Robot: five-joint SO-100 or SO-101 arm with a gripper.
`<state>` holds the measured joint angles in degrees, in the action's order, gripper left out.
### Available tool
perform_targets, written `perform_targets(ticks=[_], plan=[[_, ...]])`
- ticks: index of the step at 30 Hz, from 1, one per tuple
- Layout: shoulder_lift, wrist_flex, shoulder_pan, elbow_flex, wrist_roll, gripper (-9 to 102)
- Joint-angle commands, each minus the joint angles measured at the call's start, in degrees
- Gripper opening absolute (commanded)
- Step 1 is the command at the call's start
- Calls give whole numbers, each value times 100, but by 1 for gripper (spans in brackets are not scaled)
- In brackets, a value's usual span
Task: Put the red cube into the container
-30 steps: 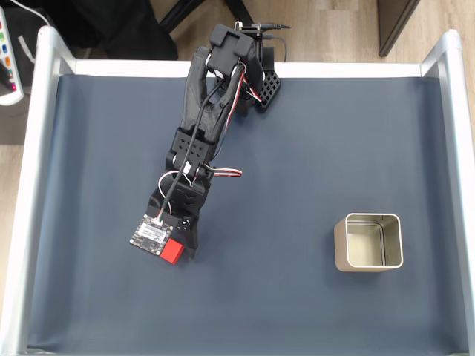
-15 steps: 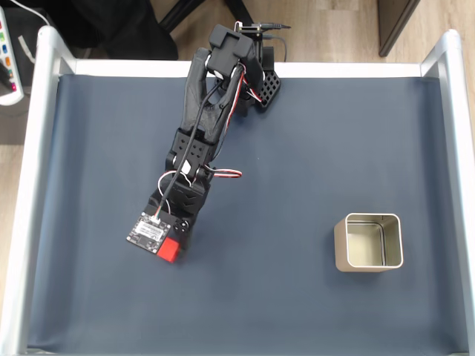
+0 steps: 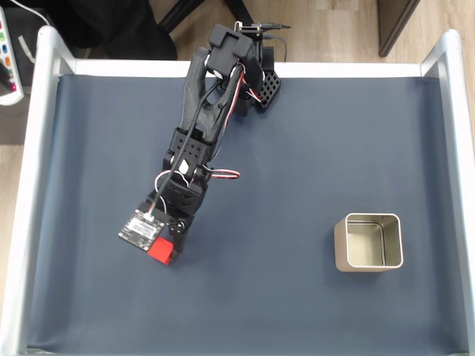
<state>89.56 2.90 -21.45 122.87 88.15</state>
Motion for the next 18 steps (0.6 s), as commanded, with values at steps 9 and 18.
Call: perform_targets(ticks=[9,18], plan=[[1521,1169,176,-246,132,0],[2988,2698,835,-220,220,0]])
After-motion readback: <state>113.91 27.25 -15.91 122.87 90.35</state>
